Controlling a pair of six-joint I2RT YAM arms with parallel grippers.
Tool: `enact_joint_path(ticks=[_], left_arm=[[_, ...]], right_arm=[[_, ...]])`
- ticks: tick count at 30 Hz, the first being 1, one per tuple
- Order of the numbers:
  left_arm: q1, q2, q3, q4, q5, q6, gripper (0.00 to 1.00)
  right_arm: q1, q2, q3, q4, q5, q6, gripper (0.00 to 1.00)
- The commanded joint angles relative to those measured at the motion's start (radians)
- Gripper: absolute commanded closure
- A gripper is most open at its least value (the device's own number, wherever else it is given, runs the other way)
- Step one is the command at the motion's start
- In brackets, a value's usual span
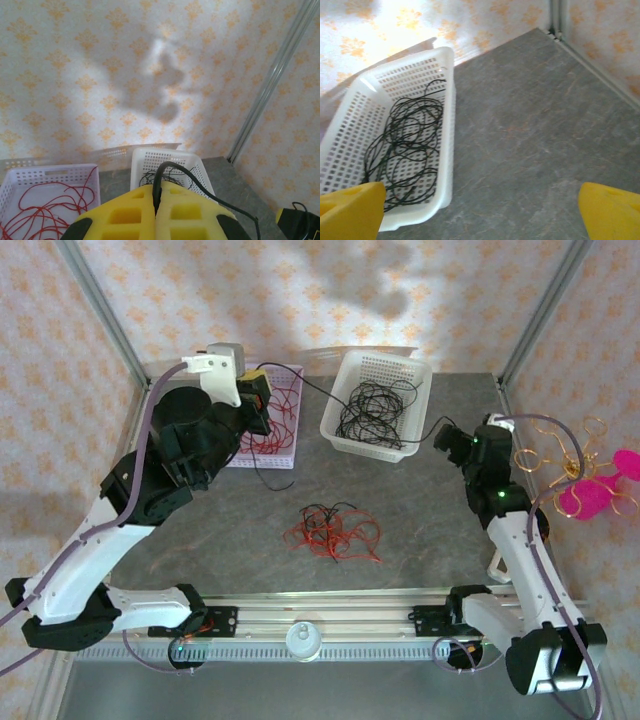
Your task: Untangle the cables
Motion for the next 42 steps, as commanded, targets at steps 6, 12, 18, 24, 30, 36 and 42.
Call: enact_joint_path(ticks=[6,12,18,24,30,36,42], left_arm=[[0.016,-0.027,0.054,-0.048,-0.104,0.073,1.0],[0.023,-0.071,0.051,-0.085,-0.231,0.102,1.0],[0.033,-0.133,0.057,-0.102,-0.313,0.143,1.0],[0.032,-0.192,-0.087,-0.007,-0.14,0.149,1.0],[0.033,-0.112,-0.117,-0.055,0.11,0.129,1.0],[0.031,-0.03,-0.118,-0.061,0.338,0.138,1.0],[0.031,0.017,-0.118,-0.049,0.455,0.155,1.0]], right_arm=[[-0.003,0.037,-0.002,0.084,-0.025,0.008,0.01],[-0.043,0.094,-0.001,0.107,0.017,0.028,0.0],[-0.053,0.166,-0.02,0.138,0.005,0.014,0.01],[-0.044,0.089,-0.072,0.29,-0.308,-0.065,0.1],[0.148,0.005,-0.02,0.37,-0.579,-0.234,0.16],[0.336,-0.003,0.016,0.575,-0.91,-0.312,0.11],[0.405,0.103,0.177,0.438,-0.944,-0.503,0.12]])
